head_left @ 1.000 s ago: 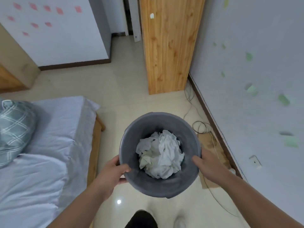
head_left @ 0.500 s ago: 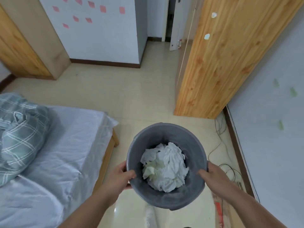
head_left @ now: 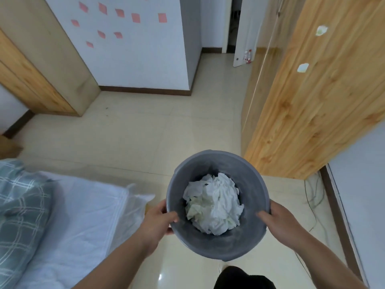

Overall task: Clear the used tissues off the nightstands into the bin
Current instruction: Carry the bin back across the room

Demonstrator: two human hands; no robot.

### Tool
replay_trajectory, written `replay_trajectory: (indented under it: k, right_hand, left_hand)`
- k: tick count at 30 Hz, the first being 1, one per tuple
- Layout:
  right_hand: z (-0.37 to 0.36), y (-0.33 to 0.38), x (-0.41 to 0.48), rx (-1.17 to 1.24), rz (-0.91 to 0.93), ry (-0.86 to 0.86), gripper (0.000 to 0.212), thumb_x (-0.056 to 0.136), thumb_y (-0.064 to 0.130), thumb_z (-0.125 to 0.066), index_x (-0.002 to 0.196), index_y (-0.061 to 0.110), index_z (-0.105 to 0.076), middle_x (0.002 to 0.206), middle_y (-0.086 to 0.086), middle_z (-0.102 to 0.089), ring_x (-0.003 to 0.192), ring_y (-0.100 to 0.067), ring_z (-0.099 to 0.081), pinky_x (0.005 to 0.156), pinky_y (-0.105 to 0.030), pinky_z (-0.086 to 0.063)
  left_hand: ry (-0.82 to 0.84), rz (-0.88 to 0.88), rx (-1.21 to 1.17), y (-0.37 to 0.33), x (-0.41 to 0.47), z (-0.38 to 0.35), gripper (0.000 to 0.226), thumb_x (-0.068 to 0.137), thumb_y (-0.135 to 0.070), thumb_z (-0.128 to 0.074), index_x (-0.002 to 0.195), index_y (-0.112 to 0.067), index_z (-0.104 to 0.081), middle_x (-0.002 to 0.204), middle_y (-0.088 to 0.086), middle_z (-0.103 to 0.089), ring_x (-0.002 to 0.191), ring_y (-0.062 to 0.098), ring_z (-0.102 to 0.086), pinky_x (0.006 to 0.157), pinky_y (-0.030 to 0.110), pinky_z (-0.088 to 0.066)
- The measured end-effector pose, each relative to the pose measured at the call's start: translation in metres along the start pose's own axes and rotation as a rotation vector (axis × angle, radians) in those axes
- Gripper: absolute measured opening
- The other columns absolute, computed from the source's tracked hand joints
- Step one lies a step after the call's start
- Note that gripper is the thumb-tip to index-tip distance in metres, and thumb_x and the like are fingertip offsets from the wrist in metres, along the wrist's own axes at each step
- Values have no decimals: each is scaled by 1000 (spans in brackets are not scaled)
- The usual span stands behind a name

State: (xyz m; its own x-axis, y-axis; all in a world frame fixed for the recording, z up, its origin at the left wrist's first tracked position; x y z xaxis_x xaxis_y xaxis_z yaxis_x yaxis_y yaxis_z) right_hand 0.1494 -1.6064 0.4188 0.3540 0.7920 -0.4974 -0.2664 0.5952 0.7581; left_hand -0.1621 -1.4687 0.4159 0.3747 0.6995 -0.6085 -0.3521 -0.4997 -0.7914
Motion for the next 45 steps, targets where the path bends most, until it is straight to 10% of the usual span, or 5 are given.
replay_trajectory:
  k: [13, 17, 27, 45]
  right_hand:
    - [13, 245, 296, -162, 192, 148, 31, 78, 35, -52, 97, 55, -67, 95, 30, -73, 86, 10, -67, 70, -25, -50]
    - [-26, 282, 376, -197, 190, 190, 31, 77, 47, -48, 102, 57, -63, 99, 32, -72, 89, 10, -67, 71, -22, -51]
    - [9, 404, 539, -151, 157, 62, 29, 76, 44, -53, 99, 56, -65, 92, 26, -75, 82, 5, -70, 66, -23, -52]
    - [36, 598, 915, -210, 136, 255, 24, 80, 31, -54, 99, 36, -69, 90, 25, -74, 79, 5, -68, 68, -26, -52]
  left_hand:
    - [-239, -14, -222, -154, 200, 126, 42, 75, -7, -70, 106, -34, -78, 104, -1, -82, 96, 24, -77, 67, 29, -64]
    - [-253, 2, -213, -185, 276, 182, 44, 65, -9, -66, 104, -25, -79, 106, 12, -80, 106, 42, -71, 90, 59, -59]
    - [-109, -43, -139, -354, 443, 260, 43, 65, -10, -65, 100, -30, -81, 102, 4, -82, 90, 22, -79, 67, 27, -62]
    - [-261, 43, -197, -552, 718, 350, 45, 73, -2, -62, 103, -31, -81, 107, 3, -82, 96, 23, -78, 71, 30, -64]
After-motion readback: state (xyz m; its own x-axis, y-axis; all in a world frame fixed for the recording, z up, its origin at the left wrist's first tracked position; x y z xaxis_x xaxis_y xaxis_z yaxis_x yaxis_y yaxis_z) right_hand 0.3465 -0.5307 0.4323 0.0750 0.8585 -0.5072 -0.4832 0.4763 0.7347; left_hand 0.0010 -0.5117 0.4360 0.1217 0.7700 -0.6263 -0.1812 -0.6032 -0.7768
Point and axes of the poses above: each hand's wrist, its own x-axis towards the middle knuckle, its own z-axis out of the back of the hand, y = z × x, the point moved 10 cm from there along x, towards the middle knuckle
